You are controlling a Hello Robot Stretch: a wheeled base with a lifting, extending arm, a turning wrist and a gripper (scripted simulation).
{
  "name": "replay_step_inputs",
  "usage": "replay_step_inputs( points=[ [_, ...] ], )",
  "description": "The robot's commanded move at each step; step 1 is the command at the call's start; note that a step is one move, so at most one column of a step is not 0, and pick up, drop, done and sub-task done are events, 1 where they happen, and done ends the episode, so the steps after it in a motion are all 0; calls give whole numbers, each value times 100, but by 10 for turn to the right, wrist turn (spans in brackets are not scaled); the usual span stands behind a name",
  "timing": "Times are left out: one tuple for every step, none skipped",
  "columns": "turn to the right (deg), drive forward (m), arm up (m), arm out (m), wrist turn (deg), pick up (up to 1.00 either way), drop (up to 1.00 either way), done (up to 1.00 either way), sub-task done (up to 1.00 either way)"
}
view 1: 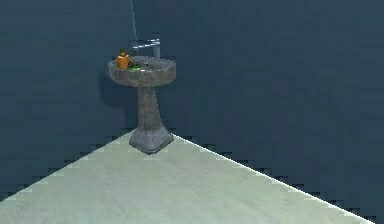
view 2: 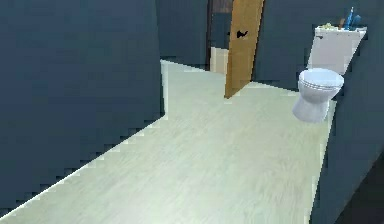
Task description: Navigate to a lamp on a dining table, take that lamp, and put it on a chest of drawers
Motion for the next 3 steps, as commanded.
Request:
replay_step_inputs(
  points=[
    [0,15,0,0,0,0,0,0,0],
    [450,0,0,0,0,0,0,0,0],
    [450,0,0,0,0,0,0,0,0]
  ],
)
